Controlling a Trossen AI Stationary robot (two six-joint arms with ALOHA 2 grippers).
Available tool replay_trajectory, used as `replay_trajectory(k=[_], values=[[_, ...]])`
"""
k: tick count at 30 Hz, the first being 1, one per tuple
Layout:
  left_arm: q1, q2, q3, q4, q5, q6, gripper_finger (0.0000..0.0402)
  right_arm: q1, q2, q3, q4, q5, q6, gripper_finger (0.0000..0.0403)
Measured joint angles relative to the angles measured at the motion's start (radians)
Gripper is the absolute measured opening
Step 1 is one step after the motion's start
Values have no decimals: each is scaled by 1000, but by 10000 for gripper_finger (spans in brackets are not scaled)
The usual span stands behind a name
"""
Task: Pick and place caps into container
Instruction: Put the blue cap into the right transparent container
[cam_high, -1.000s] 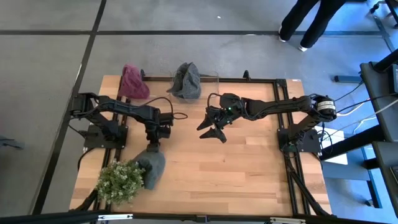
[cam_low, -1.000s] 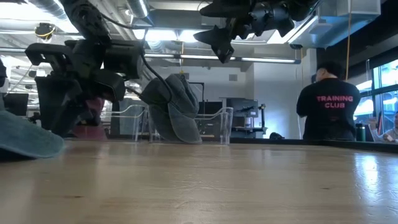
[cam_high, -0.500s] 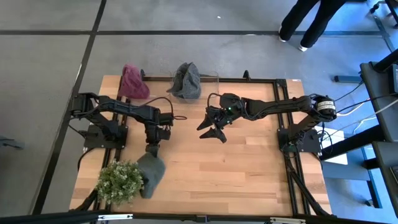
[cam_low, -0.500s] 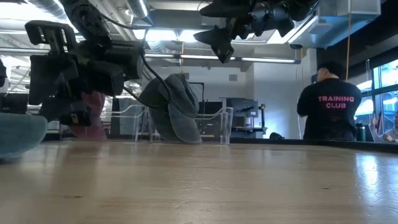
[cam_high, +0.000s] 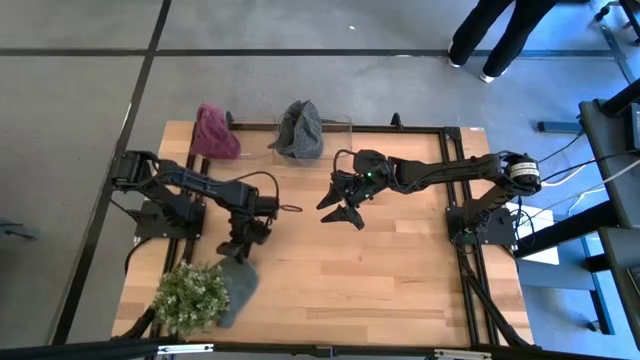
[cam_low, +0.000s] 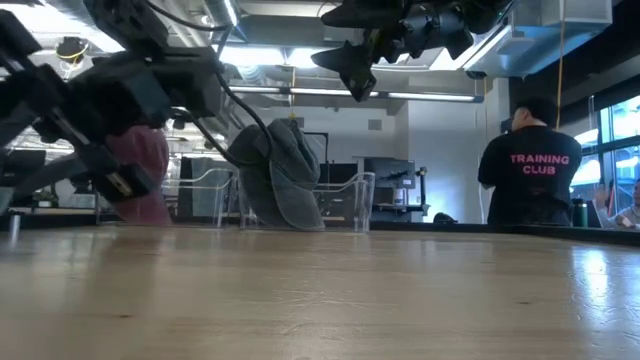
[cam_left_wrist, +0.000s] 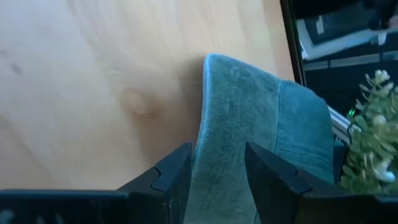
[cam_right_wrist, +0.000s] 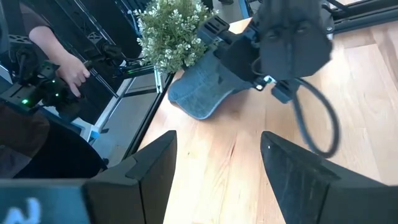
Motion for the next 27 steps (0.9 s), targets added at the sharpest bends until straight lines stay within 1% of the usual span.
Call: replay_trajectory(k=[5, 9, 13, 22, 24, 27], values=[[-45, 0, 0, -9, 3, 4, 142, 0, 0, 0, 0, 0, -22, 233], [-66, 0, 0, -9, 6, 13, 128, 0, 0, 0, 0, 1, -37, 233], [-74, 0, 0, -10, 7, 13, 99, -1, 0, 0, 0, 1, -38, 233], [-75, 0, 0, -11, 9, 12, 13, -10, 0, 0, 0, 1, -47, 233], [-75, 0, 1, -14, 10, 11, 5, -15, 0, 0, 0, 1, -47, 233], [-74, 0, 15, -44, 25, 13, 3, -23, 0, 0, 0, 0, -46, 233]])
